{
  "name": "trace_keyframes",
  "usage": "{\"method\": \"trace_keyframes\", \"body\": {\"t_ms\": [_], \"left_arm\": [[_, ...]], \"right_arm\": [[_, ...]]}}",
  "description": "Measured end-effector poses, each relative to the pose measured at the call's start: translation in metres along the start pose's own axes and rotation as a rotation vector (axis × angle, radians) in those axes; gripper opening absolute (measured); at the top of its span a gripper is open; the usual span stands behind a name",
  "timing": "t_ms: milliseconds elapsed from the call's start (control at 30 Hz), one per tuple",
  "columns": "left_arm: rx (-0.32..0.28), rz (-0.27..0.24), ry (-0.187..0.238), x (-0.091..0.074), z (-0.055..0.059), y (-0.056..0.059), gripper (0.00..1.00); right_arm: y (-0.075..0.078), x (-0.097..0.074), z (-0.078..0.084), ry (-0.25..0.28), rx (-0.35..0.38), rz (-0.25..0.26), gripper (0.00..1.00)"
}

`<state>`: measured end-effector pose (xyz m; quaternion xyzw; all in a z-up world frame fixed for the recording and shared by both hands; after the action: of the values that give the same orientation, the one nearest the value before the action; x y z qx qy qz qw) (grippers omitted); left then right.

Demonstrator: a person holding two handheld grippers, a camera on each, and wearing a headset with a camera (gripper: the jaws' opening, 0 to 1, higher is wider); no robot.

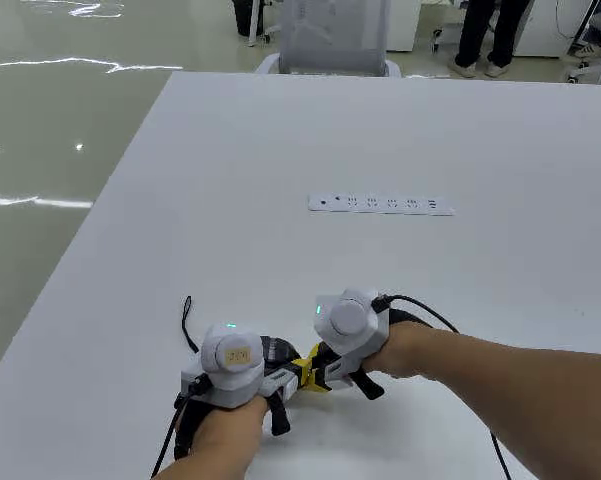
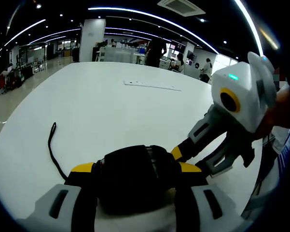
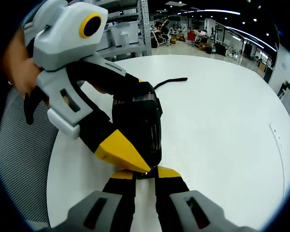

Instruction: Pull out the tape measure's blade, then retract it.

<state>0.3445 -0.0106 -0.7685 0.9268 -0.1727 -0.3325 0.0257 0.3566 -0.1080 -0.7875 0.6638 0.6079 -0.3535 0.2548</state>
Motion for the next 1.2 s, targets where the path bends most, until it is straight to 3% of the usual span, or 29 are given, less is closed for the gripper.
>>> {"method": "trace_keyframes", "body": {"t_ms": [533,567,1200], "left_arm": [[0.005,0.003,0.0,0.0,0.0001,-0.0003,0.62],[0.005,0.004,0.001,0.0001,0.0001,-0.0003,0.62],[-0.002,0.009,0.0,-0.0005,0.0,-0.0001,0.62]], "right_arm": [[-0.0025,-0.0019,0.0037,0.045,-0.002,0.021,0.17],[-0.0028,-0.0033,0.0053,0.048,-0.027,0.028,0.17],[-0.0016,-0.0035,0.0049,0.035,-0.045,0.04,0.14]]}}
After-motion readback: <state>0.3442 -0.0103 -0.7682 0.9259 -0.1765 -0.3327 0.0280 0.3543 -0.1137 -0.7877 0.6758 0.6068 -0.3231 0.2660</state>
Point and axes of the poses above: the centre of the closed fingertips' face, and the gripper's own axes: x roughly forward along the fingers, y roughly to its right, z roughly out of its underside, the point moved 6 cm from there along -x, roughly backward along the fingers, and after that the axes turned 1 degree about -z, right-handed, at the moved point
